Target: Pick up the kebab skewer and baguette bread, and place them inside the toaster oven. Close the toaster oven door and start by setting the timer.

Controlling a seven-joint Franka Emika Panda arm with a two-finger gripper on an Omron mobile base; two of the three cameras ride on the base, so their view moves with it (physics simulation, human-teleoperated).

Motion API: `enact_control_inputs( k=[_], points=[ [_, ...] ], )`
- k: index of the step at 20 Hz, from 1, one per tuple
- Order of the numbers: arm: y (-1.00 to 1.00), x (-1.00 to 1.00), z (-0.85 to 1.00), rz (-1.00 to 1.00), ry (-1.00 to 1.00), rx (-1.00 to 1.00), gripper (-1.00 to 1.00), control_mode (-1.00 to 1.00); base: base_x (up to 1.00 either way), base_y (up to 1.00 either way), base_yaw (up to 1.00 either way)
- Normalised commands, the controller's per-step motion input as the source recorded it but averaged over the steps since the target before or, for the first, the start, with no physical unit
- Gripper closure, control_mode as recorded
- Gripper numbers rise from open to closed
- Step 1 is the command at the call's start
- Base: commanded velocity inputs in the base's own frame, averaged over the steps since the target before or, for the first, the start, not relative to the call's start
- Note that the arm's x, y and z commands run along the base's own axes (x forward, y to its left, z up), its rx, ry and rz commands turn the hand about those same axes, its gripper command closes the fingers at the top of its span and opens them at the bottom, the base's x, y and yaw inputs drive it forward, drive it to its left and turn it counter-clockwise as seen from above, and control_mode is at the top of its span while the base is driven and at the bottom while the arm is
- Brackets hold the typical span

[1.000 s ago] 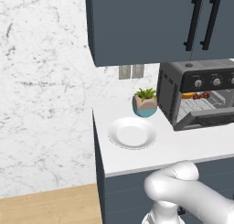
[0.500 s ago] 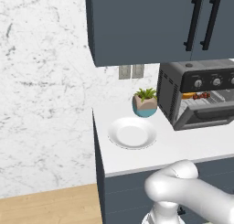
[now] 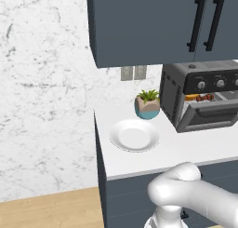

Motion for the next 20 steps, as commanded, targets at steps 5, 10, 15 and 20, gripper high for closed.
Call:
enact_control_inputs(
  k=[5, 10, 15, 20],
  points=[
    [0.0, 0.35, 0.0, 0.0, 0.0, 0.0, -1.0, -1.0, 0.0, 0.0, 0.0],
    [0.0, 0.27, 0.0, 0.0, 0.0, 0.0, -1.0, -1.0, 0.0, 0.0, 0.0],
    [0.0, 0.22, 0.0, 0.0, 0.0, 0.0, -1.0, -1.0, 0.0, 0.0, 0.0],
    [0.0, 0.25, -0.01, 0.0, 0.01, 0.0, -1.0, -1.0, 0.0, 0.0, 0.0]
  ],
)
